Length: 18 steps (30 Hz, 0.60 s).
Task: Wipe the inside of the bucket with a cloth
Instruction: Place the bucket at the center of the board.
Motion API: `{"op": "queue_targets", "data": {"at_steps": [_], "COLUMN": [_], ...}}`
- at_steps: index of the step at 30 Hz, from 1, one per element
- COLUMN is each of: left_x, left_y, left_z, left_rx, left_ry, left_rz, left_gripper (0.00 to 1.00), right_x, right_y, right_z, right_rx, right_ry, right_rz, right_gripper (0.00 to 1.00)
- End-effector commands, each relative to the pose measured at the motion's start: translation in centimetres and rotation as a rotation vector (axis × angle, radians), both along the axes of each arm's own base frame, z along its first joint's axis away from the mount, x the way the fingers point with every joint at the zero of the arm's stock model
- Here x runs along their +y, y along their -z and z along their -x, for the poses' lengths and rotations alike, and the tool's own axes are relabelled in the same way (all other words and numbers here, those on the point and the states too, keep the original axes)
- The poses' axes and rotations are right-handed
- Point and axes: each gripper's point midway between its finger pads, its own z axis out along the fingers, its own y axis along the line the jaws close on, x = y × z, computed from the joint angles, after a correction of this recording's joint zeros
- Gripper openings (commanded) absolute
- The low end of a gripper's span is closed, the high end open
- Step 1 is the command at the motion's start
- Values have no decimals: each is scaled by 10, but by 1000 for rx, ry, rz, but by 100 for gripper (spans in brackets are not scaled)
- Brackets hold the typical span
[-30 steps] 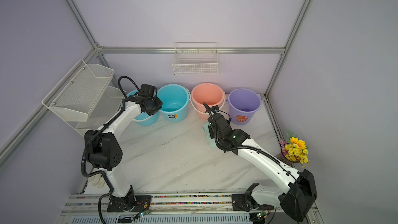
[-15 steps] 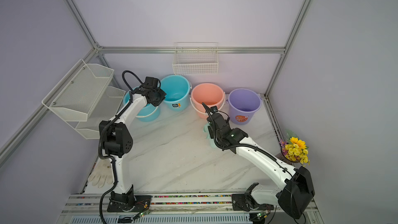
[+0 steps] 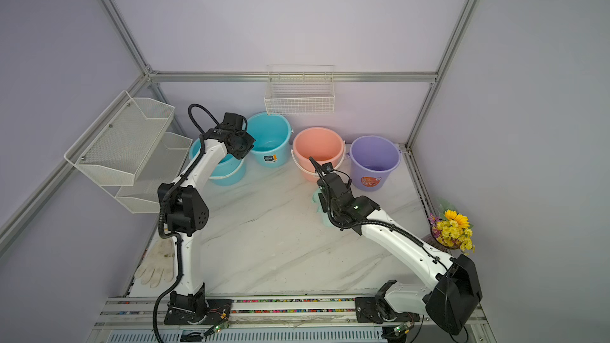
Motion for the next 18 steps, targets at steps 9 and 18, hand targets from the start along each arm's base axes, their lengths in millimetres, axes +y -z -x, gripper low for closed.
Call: {"op": "queue_targets", "data": {"at_steps": [9,18], "left_x": [-28,-2], "left_y": [8,6], "left_z": [-24,-16], "left_rx": [-22,-7], "left_ry": [19,-39], "left_rz": [105,15], "left_gripper": [2,2], "right_x": [0,1], "right_y": [-6,-4], "right_z": [-3,-3], "right_rx": [-14,-9], "right_ry": [-2,-7], "right_rz": [-11,-11], "right_gripper": [0,0]}}
